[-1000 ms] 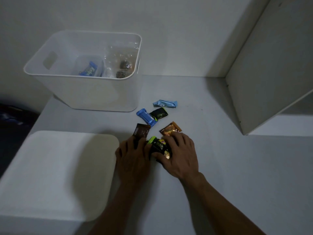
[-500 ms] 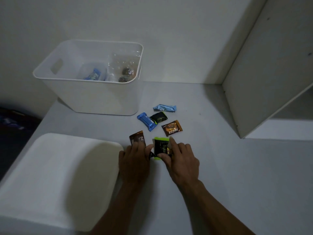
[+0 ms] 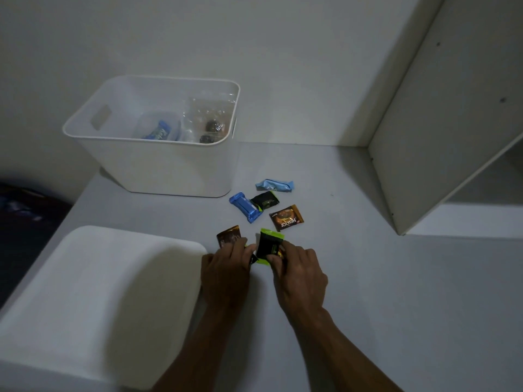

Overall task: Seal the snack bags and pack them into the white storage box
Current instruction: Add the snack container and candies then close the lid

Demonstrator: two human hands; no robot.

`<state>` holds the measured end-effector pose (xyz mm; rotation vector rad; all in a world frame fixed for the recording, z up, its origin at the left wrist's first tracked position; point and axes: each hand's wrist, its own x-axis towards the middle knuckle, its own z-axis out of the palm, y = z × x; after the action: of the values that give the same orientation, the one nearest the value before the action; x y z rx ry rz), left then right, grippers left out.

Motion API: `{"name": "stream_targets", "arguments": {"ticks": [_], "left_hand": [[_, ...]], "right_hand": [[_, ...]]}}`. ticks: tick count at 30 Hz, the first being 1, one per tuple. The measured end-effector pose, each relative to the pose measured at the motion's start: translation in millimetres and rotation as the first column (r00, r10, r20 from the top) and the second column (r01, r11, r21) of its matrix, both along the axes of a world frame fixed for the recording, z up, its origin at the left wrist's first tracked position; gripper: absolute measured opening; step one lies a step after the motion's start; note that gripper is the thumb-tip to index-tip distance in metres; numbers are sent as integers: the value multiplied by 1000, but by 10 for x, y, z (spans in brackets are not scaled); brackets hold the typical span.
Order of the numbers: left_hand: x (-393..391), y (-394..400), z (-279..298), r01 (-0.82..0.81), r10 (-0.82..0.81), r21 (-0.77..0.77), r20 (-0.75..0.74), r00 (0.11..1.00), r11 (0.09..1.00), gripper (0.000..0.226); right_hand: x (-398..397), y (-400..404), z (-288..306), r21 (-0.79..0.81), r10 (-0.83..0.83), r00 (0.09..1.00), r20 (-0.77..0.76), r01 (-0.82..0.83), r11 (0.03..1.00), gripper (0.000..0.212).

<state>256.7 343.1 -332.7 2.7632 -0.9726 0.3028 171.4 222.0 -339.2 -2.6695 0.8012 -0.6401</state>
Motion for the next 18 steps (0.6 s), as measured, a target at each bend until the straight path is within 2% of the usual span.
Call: {"name": "stream_targets", "arguments": {"ticks": [3,7,11,13,15,17,18], "left_hand": [[29,-5,0,8,-9,-49,-9,1000,999,29],[83,-17,180,-11,12,-178,7,1000,984,29],[129,-67,743,13,6,-346,54,999,938,27],[155,-112,1201,-125,86,-474,-103,991,872,14],[237,-136,1638,-311,154,-518,-325,933,797,32],[337,-137,1997,-301,148,-574,-299,943,762,34],[396,-126,2189,-268,154,-612,-233,960,745,31]], "right_hand": [[14,-63,46,82,16,1000,-6,-16,997,42],[36,-192,355,318,-73,997,22,62,946,52],[85,-357,819,461,-121,990,66,77,884,63],[143,-431,1086,482,-128,985,117,56,874,63],[253,-467,1386,473,-119,977,178,21,881,61],[419,-467,1713,459,-106,968,226,-10,888,57],[517,-451,1890,457,-93,965,246,-31,889,57]]}}
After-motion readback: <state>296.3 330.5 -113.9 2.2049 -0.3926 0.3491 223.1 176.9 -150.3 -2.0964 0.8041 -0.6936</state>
